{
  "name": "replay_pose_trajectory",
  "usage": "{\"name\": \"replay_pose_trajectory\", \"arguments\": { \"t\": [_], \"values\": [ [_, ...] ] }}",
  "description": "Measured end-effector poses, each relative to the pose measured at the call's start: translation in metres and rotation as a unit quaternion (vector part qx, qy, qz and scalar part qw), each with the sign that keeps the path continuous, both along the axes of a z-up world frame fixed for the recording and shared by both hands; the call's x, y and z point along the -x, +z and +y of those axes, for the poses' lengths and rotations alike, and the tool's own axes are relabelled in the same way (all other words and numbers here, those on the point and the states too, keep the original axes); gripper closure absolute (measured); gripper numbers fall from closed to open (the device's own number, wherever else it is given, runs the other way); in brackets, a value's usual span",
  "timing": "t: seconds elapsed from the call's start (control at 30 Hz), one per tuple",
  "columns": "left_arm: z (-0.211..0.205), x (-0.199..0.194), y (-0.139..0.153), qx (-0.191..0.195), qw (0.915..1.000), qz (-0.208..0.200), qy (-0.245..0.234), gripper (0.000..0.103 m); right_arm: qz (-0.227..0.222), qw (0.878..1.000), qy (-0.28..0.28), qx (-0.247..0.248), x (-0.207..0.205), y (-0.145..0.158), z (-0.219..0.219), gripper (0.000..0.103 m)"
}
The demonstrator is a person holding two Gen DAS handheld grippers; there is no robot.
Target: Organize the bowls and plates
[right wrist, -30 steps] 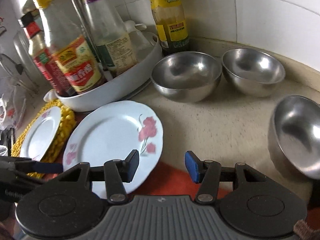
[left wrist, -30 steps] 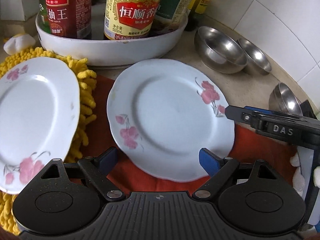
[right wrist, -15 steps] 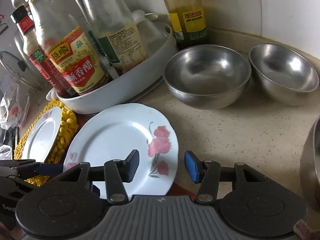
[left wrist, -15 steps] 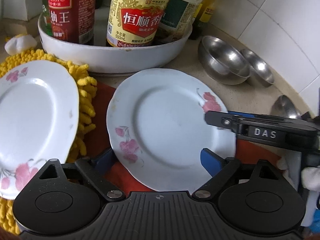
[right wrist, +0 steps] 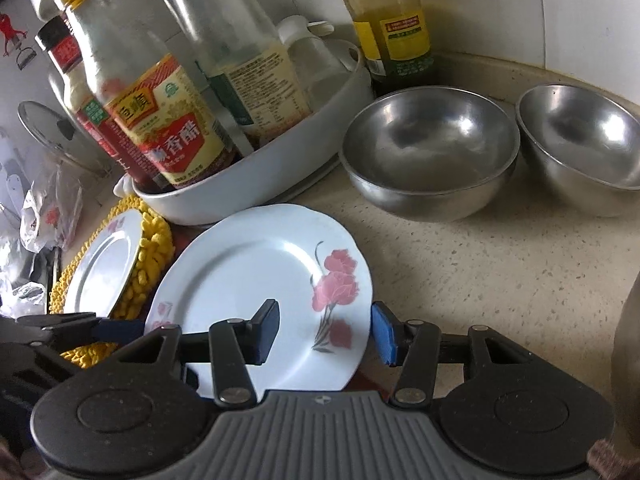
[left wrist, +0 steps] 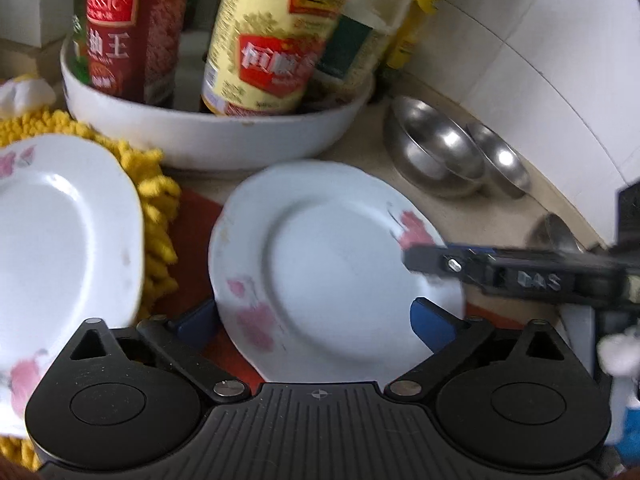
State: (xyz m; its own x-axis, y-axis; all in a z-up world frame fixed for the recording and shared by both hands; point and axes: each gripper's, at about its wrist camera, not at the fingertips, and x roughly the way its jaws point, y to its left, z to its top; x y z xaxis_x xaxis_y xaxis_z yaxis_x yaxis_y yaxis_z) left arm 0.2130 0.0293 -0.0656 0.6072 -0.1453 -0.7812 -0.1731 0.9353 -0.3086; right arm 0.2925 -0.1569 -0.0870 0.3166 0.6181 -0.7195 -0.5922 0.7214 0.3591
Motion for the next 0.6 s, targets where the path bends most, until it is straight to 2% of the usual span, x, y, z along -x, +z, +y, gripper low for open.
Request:
{"name": "replay_pose_trajectory", "arguments": {
  "t": [0.07, 0.13, 0.2, 0.6],
  "values": [
    [-0.004, -0.007, -0.001, -0.039, 0.9992, 0.000, 0.004, 0.006, 0.001, 1.000, -0.002, -0.005, -0.001, -0.001, 0.000, 0.056],
    [-0.010, -0.013, -0.002, -0.047, 0.9989, 0.002, 0.004, 0.003, -0.002, 1.000, 0.000, -0.004, -0.001, -0.001, 0.001, 0.056],
    [-0.014, -0.015, -0.002, -0.061, 0.9981, 0.008, 0.004, 0.004, 0.015, 1.000, -0.015, -0.013, -0.003, -0.001, -0.002, 0.058],
    [-0.022, -0.012, 0.012, -0.068, 0.9976, -0.005, -0.004, 0.004, 0.019, 0.999, -0.037, -0.017, 0.008, 0.010, -0.016, 0.058]
  ]
}}
